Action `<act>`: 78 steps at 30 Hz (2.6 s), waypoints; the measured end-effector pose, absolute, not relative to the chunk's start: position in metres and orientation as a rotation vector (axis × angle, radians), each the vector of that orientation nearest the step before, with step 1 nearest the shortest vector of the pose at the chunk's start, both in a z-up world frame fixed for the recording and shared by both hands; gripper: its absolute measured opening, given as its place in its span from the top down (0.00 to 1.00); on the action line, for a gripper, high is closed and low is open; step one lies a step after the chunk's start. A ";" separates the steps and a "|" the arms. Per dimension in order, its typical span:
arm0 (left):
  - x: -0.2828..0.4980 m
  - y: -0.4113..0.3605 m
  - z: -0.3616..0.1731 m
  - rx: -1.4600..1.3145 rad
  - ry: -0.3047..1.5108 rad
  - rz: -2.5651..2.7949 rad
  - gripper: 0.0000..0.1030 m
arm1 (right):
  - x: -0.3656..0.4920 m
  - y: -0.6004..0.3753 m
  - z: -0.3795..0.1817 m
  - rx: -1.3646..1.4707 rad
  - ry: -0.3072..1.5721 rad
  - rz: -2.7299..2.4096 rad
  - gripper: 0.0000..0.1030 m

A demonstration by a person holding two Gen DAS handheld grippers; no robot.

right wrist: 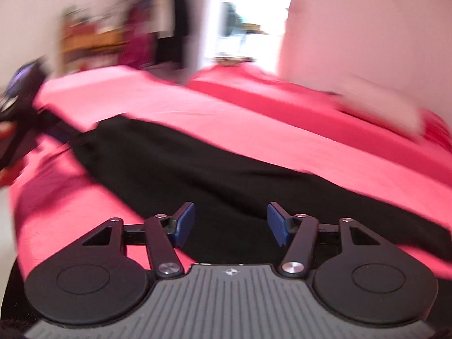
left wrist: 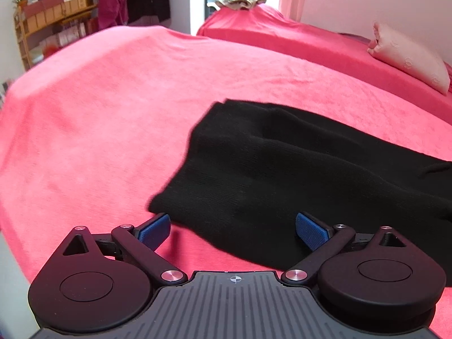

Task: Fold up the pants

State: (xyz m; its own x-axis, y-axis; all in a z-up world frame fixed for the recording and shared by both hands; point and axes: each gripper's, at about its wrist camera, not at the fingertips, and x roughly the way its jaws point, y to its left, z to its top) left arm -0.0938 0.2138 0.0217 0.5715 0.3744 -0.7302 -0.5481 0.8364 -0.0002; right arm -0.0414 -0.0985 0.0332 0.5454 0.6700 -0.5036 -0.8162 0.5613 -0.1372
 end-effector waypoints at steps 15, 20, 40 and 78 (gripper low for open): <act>-0.143 0.272 0.026 -0.327 0.749 0.656 0.00 | -0.045 0.113 -0.003 -0.576 0.439 1.127 0.92; -0.141 0.272 0.039 -0.316 0.712 0.662 0.00 | -0.115 0.108 0.007 -0.609 0.317 1.268 0.93; -0.054 0.181 0.019 -0.218 0.777 0.377 0.00 | -0.020 -0.184 -0.002 -0.076 0.672 0.640 0.31; -0.018 0.126 -0.023 -0.107 0.798 0.277 0.00 | 0.165 -0.392 -0.013 0.879 0.706 0.089 0.29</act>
State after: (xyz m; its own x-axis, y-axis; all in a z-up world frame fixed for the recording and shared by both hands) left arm -0.0184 0.1259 -0.0234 0.6641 0.2051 -0.7189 -0.2851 0.9585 0.0101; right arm 0.1653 -0.3917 -0.0128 0.7727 0.3499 -0.5296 0.2073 0.6496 0.7315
